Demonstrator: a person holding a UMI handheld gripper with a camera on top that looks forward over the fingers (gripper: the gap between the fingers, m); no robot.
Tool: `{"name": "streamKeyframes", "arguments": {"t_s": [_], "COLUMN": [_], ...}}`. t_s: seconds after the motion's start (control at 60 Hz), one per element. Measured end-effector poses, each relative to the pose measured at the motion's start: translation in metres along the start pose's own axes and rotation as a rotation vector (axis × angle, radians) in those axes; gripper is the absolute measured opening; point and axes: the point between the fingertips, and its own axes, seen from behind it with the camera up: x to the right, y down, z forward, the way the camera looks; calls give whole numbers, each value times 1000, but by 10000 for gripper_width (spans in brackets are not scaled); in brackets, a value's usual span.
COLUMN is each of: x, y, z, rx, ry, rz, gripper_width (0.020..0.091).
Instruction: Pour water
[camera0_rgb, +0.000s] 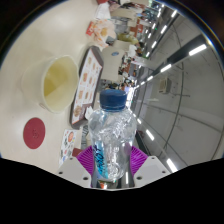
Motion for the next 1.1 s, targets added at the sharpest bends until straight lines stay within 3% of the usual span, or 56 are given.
{"name": "streamKeyframes", "arguments": {"t_s": [0.133, 0.3, 0.567, 0.75, 1.1], "x": [-22, -20, 11, -22, -127], "y": [-19, -21, 2, 5, -25], "z": [9, 9, 3, -5, -11], "rx": [27, 38, 16, -36, -71], "ry": [-9, -48, -230, -408, -587], "rz": [-210, -130, 775, 1349, 1666], "gripper_width": [416, 423, 421, 422, 424]}}
